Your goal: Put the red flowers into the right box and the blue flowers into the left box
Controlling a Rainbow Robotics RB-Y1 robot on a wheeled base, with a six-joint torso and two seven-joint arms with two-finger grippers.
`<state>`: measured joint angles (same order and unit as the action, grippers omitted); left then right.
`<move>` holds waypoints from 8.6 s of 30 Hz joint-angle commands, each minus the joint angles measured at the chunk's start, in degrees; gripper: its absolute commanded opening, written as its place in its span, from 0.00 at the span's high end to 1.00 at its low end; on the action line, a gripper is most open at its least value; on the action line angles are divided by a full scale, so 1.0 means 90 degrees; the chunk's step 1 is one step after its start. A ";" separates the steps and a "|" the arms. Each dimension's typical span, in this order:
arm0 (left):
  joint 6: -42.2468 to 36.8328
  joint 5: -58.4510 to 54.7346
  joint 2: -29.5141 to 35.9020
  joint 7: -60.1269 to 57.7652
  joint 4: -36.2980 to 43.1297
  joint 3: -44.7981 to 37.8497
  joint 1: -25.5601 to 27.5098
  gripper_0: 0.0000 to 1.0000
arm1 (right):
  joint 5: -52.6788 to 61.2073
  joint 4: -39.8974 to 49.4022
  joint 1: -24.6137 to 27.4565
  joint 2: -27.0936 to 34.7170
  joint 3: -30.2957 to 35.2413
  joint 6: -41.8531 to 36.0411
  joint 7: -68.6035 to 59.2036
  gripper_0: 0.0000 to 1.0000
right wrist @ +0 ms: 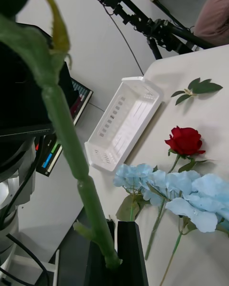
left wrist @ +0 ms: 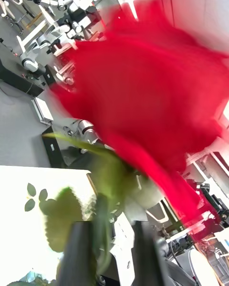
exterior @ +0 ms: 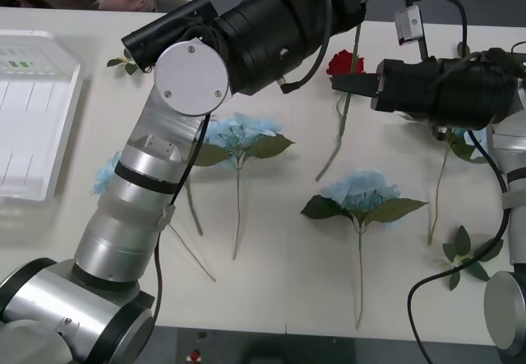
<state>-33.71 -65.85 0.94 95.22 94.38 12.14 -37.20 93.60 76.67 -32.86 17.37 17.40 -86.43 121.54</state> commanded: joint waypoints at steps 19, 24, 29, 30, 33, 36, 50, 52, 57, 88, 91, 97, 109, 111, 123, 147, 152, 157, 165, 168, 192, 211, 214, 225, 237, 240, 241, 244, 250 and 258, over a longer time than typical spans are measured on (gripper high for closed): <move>0.0054 -0.0018 0.0061 -0.0033 0.0138 0.0096 -0.0232 0.00 | 0.0059 0.0162 0.0115 0.1351 0.0088 -0.0152 -0.0702 1.00; 0.0113 -0.0018 0.0169 -0.0023 0.0041 0.0096 -0.0046 0.00 | 0.0040 0.0162 0.0350 0.2094 0.0176 -0.0220 -0.1258 1.00; 0.0113 -0.0858 0.1028 -0.0033 0.0265 0.0292 0.0012 0.00 | -0.0614 0.0172 0.0565 0.2924 0.0303 -0.0299 -0.1678 1.00; 0.0084 -0.1014 0.1126 -0.0033 0.0304 0.0292 0.0022 0.00 | -0.0722 0.0162 0.0594 0.2992 0.0332 -0.0318 -0.1737 1.00; -0.0317 -0.1678 0.1673 -0.0042 0.0568 0.0282 0.0188 0.00 | -0.1366 0.0162 0.0672 0.3392 0.0528 -0.0445 -0.2098 1.00; -0.0698 -0.2205 0.2239 -0.0101 0.1046 0.0204 0.0637 0.00 | -0.2050 0.0162 0.0740 0.3754 0.0674 -0.0562 -0.2518 1.00; -0.1079 -0.2537 0.4554 -0.1458 0.3263 0.0165 0.2825 0.00 | -0.4316 -0.0111 0.0985 0.4848 0.0694 -0.1129 -0.3153 1.00; -0.1235 -0.2342 0.4808 -0.1625 0.3322 0.0106 0.2942 0.00 | -0.4511 -0.0248 0.1092 0.4916 0.0694 -0.1002 -0.3133 1.00; -0.2055 -0.2069 0.5286 -0.2337 0.3341 -0.0499 0.3176 0.00 | -0.5146 -0.0609 0.1365 0.4974 0.0684 -0.0416 -0.3036 1.00; -0.3217 0.0510 0.6409 -0.7318 0.1945 0.0262 0.2893 0.00 | -0.5361 -0.0658 0.1746 0.4349 -0.0283 0.1557 -0.2782 0.00; -0.3217 0.0588 0.6282 -0.7347 0.1691 0.0340 0.2786 0.00 | -0.5028 -0.0336 0.1688 0.4291 -0.0283 0.1303 -0.2860 0.00; -0.3217 0.0715 0.5892 -0.7347 0.1173 0.0350 0.2620 0.00 | -0.4716 0.0358 0.1258 0.3754 0.0010 0.0024 -0.3758 0.00; -0.3217 0.1750 0.5110 -0.7259 0.0031 0.1229 0.1585 0.00 | -0.5195 0.1627 0.0936 0.2152 0.0156 -0.0924 -0.5829 0.00; -0.3217 0.1867 0.5052 -0.7250 -0.0037 0.1376 0.1477 0.00 | -0.5361 0.1715 0.0946 0.1928 0.0147 -0.0933 -0.6024 0.00; -0.3217 0.3058 0.4827 -0.7123 -0.0516 0.2616 0.0842 0.00 | -0.6562 0.1520 0.0946 0.1176 -0.0097 -0.0855 -0.6434 0.00; -0.3217 0.3576 0.4827 -0.6849 -0.0604 0.2557 0.0842 1.00 | -0.7206 0.0211 0.0936 0.1098 -0.0674 0.0688 -0.5379 0.00; -0.3286 0.3478 0.5218 -0.6742 -0.0164 0.2352 0.0842 1.00 | -0.7245 -0.0013 0.0926 0.1098 -0.0771 0.0942 -0.5399 0.00; -0.3784 0.3000 0.5647 -0.6585 0.0402 0.1991 0.0667 1.00 | -0.7265 -0.0316 0.0819 0.1088 -0.0986 0.1332 -0.5438 0.00; -0.4946 0.2092 0.6468 -0.5345 0.0880 0.1171 0.0100 1.00 | -0.7275 -0.0394 0.0711 0.1068 -0.1035 0.1401 -0.5428 0.91; -0.5297 0.2014 0.6897 -0.4632 0.0822 0.0985 -0.0173 1.00 | -0.7275 -0.0394 0.0662 0.1068 -0.1035 0.1362 -0.5448 1.00; -0.2573 0.2619 0.7591 0.0417 -0.2918 0.0018 -0.0632 0.79 | -0.6249 0.1862 0.0496 0.1098 -0.0420 0.0151 -0.4442 1.00; -0.2563 0.2551 0.7581 0.0543 -0.2918 0.0135 -0.0632 0.04 | -0.0585 0.1862 0.0457 0.1088 0.0049 -0.0377 -0.3006 1.00; -0.2563 0.2385 0.7610 0.0583 -0.2870 0.0135 -0.0632 0.04 | 0.0020 0.1862 0.0379 0.1019 -0.0137 -0.0230 -0.3094 1.00; -0.4008 0.0119 0.7669 0.0543 -0.1883 -0.0597 -0.0544 0.00 | 0.1270 0.1823 -0.0119 0.0521 -0.0849 0.0405 -0.3280 1.00; -0.4184 -0.2352 0.6009 0.0280 -0.0077 -0.3253 0.1975 0.00 | 0.1964 0.1823 -0.0568 0.0092 -0.1689 0.1283 -0.3182 1.00; -0.4184 -0.2401 0.5374 0.0260 0.0568 -0.3507 0.2405 0.00 | 0.1964 0.1823 -0.0734 0.0004 -0.1670 0.1283 -0.3114 1.00; -0.4174 -0.2361 0.5110 0.0241 0.0890 -0.3576 0.2561 0.00 | 0.1964 0.1823 -0.0783 -0.0006 -0.1660 0.1293 -0.3075 1.00; -0.4174 -0.2137 0.4358 0.0104 0.1838 -0.3585 0.2922 0.00 | 0.1964 0.1823 -0.0851 -0.0026 -0.1650 0.1283 -0.2782 1.00; -0.4184 -0.2010 0.3128 -0.0785 0.3234 -0.3351 0.3352 0.00 | 0.1915 0.1823 -0.0861 0.0004 -0.1611 0.1293 -0.1766 1.00; -0.4164 -0.2020 0.2454 -0.1527 0.4220 -0.2619 0.3440 0.00 | 0.1905 0.1823 -0.0832 0.0004 -0.1533 0.1293 -0.0702 1.00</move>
<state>-71.75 -83.96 22.41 86.01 128.82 -13.31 -5.93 110.65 91.98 -39.15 17.28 2.45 -74.96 113.66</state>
